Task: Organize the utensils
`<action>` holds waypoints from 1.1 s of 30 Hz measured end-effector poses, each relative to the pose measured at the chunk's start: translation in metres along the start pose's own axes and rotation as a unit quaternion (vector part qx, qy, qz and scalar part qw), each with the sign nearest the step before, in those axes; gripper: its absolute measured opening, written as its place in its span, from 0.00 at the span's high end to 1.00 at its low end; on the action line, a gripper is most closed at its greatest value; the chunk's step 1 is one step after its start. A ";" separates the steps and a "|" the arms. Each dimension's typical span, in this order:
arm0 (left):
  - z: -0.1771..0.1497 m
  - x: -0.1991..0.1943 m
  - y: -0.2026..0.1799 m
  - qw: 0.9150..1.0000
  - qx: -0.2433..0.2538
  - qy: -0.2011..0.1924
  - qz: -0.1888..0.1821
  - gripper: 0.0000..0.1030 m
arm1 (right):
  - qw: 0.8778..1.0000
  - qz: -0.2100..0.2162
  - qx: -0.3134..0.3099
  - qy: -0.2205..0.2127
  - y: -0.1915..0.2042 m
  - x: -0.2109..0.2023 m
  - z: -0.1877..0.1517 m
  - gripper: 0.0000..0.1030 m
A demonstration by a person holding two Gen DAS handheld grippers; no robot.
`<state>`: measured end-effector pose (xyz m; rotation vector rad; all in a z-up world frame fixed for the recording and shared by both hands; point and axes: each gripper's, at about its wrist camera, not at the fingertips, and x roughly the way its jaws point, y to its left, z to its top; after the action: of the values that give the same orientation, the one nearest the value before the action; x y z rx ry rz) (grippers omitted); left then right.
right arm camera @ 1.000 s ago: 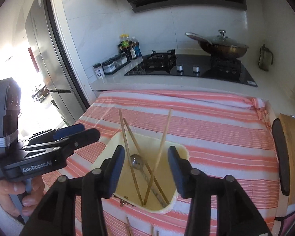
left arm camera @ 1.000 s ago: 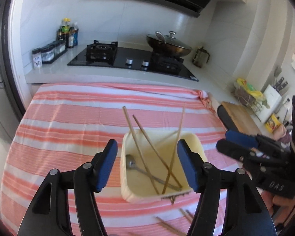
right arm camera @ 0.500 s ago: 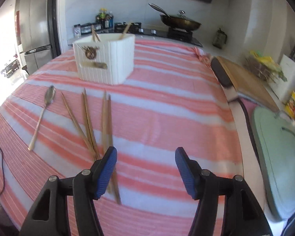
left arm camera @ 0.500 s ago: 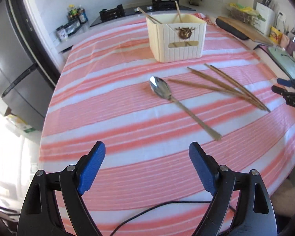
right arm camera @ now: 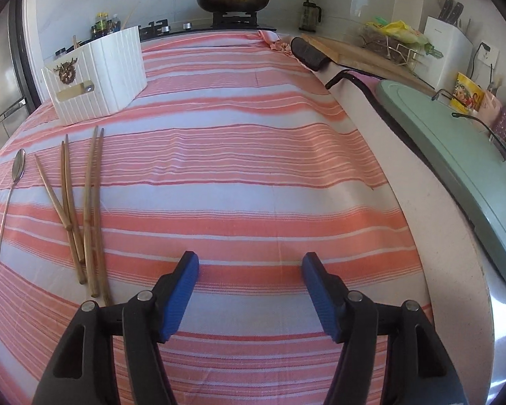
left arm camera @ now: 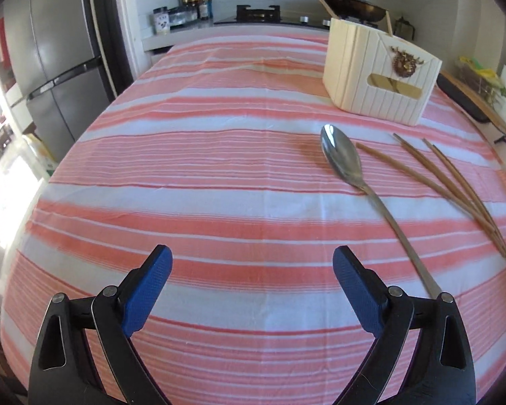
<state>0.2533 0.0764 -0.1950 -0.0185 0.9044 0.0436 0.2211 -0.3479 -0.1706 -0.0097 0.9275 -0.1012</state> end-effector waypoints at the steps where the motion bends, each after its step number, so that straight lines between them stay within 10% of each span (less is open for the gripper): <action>1: 0.000 0.005 0.001 1.000 -0.002 0.004 0.005 0.06 | 1.000 0.004 0.004 0.001 -0.001 0.001 0.000 0.35; 33: -0.004 0.018 0.013 0.997 -0.051 0.050 0.029 0.00 | 1.000 0.016 0.010 0.001 -0.004 0.004 0.001 0.31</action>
<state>0.2608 0.0900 -0.2118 -0.0894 1.0019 0.1436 0.2236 -0.3518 -0.1729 0.0248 0.9282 -0.0808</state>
